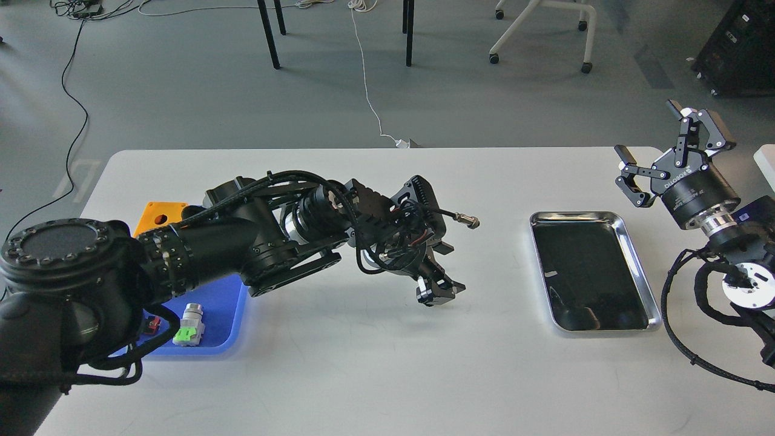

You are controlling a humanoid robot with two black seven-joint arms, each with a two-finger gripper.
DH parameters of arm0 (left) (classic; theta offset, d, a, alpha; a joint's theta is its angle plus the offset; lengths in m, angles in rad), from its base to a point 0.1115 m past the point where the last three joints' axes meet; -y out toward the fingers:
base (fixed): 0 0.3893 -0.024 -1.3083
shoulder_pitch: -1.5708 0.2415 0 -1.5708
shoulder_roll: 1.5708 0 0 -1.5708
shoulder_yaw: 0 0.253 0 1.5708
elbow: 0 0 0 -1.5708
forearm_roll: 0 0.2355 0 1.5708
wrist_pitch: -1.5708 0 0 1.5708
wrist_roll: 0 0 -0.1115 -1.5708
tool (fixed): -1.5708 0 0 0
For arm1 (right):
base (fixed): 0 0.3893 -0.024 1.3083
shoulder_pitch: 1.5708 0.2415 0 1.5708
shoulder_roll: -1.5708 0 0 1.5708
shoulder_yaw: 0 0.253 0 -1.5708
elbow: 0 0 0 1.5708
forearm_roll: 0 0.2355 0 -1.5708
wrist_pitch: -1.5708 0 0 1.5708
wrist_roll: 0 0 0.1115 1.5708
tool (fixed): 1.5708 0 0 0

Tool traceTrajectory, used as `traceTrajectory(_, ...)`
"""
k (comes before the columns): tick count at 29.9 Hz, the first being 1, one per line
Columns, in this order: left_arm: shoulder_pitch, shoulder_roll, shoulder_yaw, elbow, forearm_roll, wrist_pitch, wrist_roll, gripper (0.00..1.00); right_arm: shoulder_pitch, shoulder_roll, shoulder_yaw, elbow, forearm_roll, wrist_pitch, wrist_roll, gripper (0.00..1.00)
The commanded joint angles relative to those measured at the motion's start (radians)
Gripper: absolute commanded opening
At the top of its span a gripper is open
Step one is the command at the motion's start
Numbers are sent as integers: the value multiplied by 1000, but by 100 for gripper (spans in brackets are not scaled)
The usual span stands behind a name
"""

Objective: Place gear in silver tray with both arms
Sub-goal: 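Carry the gear over the open table between the two trays, then open the left gripper to set the gear on the table, then retract, then reach the right gripper down toward the black gear on the table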

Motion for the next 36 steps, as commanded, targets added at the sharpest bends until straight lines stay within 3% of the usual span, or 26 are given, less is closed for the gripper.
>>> traceTrajectory(1,6,0,-93,-17,-263,35,0,94,0,-1,0,0,0,0,0,99)
traceTrajectory(9,141,267,-136,-140,-825,132,0,98,2,-3,-2,8,-6,0,0,99)
traceTrajectory(16,363,420,-355,-181,-1190,127,0,98,12,-12,-6,17,-23,0,0,99)
traceTrajectory(21,516,465,-535,-192,-1338,109,0,98,17,-29,-5,54,-103,0,0,99)
traceTrajectory(28,696,468,-771,-192,-1430,110,0,98,66,-95,-12,218,-447,0,0,99)
traceTrajectory(36,763,471,-857,-192,-1545,104,0,98,257,-120,-122,309,-999,0,0,99)
